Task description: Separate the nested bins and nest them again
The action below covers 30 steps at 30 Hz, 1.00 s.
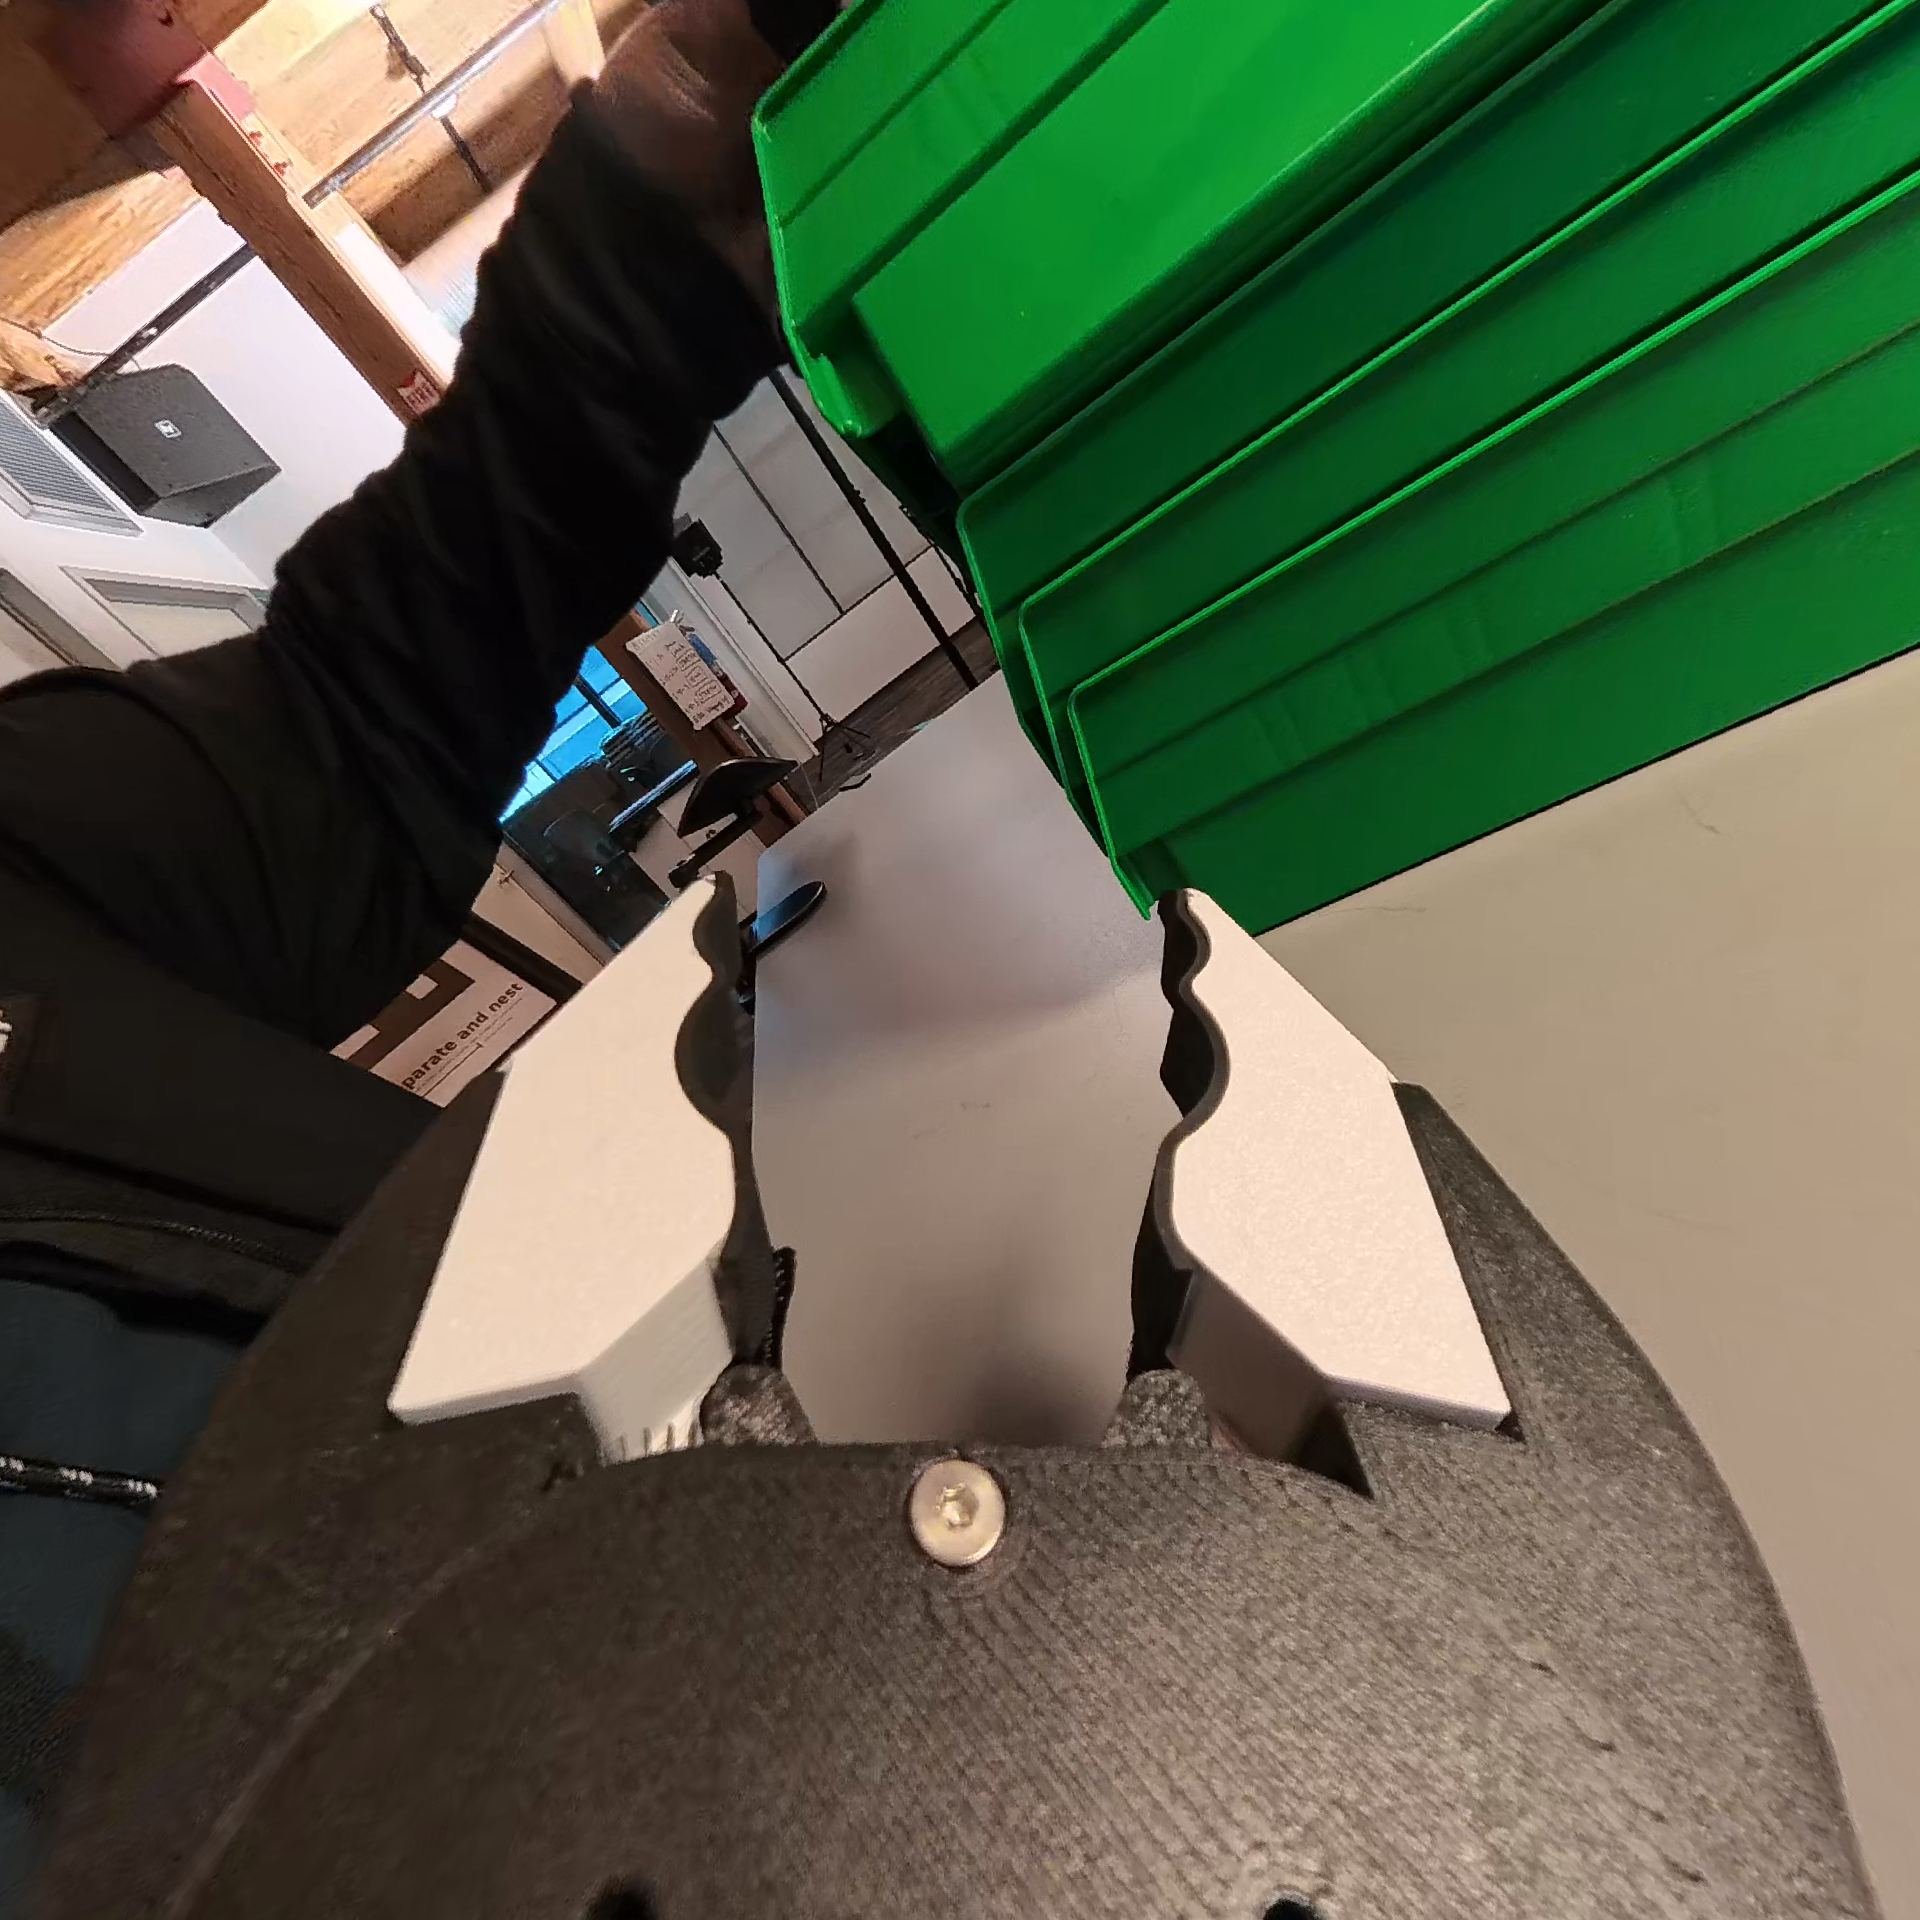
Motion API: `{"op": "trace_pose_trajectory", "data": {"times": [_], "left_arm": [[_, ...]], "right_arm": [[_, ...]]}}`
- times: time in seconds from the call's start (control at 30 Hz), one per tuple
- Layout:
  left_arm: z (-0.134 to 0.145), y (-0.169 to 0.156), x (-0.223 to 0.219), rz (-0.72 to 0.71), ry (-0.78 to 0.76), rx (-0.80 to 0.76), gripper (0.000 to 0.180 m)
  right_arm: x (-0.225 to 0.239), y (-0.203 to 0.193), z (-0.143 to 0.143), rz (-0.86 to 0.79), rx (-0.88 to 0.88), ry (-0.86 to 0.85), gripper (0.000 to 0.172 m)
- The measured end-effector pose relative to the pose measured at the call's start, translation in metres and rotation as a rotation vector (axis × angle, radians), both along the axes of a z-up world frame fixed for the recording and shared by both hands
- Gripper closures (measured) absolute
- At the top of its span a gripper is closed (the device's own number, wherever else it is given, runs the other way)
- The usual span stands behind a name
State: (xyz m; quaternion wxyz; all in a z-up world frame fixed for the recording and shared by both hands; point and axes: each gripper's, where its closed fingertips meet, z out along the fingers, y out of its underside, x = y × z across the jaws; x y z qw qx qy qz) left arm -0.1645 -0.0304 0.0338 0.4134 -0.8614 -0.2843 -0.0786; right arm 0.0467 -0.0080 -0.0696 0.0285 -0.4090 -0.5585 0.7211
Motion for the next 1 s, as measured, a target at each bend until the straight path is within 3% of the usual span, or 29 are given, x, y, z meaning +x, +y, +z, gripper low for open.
{"op": "trace_pose_trajectory", "data": {"times": [0.23, 0.57, 1.0], "left_arm": [[0.005, 0.014, 0.006, -0.072, -0.075, 0.041, 0.039], [-0.018, 0.041, -0.010, -0.129, -0.143, -0.114, 0.038], [-0.019, 0.042, -0.010, -0.125, -0.156, -0.080, 0.069]], "right_arm": [[-0.001, 0.000, -0.001, -0.008, 0.007, -0.004, 0.089], [-0.001, 0.001, 0.000, -0.011, 0.004, 0.001, 0.090], [0.000, 0.002, 0.001, -0.008, -0.009, 0.004, 0.091]]}}
